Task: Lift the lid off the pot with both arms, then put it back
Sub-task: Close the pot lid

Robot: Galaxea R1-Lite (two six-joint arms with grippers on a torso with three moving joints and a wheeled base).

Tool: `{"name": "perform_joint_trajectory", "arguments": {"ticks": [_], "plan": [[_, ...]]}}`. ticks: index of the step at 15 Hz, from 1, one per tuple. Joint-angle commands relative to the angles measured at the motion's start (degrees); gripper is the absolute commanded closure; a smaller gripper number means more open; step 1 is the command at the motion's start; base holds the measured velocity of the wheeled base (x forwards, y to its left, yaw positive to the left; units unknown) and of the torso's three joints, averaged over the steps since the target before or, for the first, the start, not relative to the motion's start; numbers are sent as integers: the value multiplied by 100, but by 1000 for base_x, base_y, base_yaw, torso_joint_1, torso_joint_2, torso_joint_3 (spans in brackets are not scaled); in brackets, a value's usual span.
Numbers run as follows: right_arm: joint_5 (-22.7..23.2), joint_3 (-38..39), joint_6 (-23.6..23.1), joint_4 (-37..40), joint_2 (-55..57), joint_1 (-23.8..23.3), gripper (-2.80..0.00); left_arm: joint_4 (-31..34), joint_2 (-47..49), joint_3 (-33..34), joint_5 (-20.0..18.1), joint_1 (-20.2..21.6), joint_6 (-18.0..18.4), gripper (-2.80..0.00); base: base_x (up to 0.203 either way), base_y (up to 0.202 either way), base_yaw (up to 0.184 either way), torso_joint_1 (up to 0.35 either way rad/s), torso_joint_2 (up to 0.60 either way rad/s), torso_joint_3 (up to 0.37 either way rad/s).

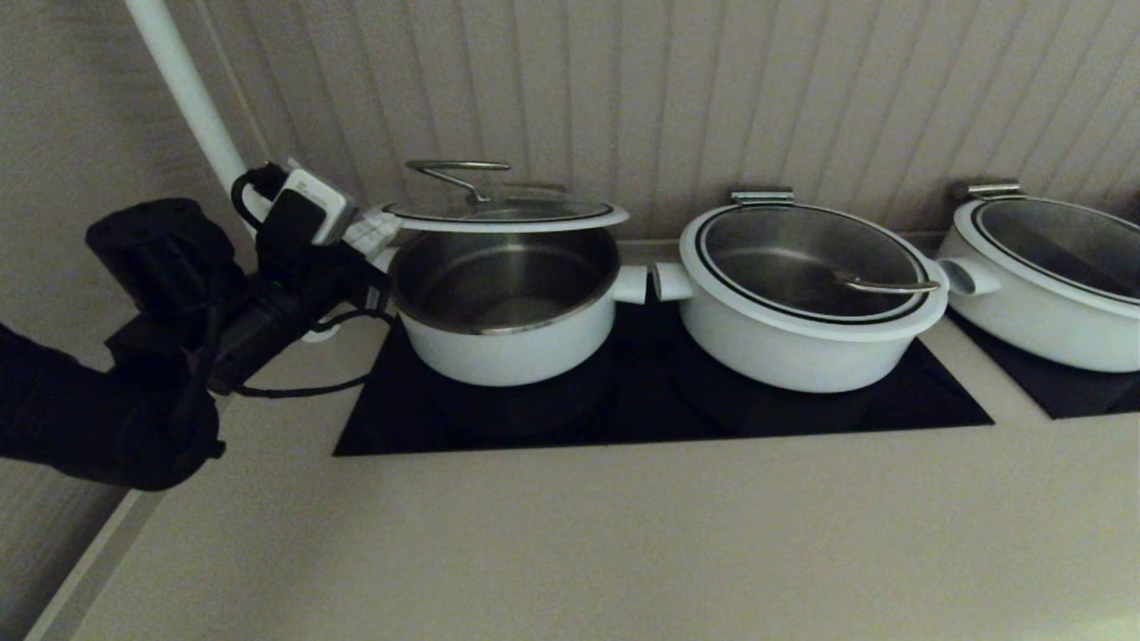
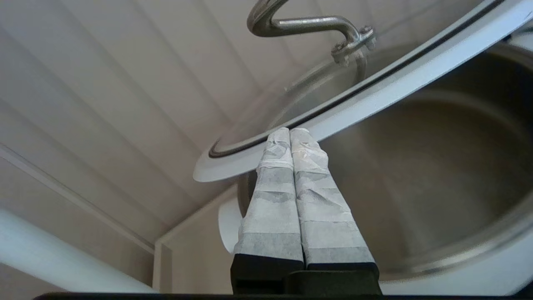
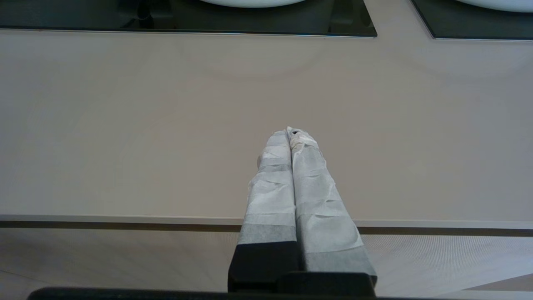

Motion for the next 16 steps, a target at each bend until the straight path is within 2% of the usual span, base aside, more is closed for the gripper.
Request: {"name": "perform_joint_trajectory", "arguments": {"ticks": [1,9,16], "plan": [[4,1,-3,5,-2,0,0,-40,37,6,-6,-2,13,0,0,0,0,0,0,0],[-2,1,-3,5,-2,0,0,-31,285,-452,3,-2,13,0,0,0,0,0,0,0],[4,1,-3,5,-2,0,0,-40,309,-41,3,-29,4,0,0,0,0,0,0,0]]}}
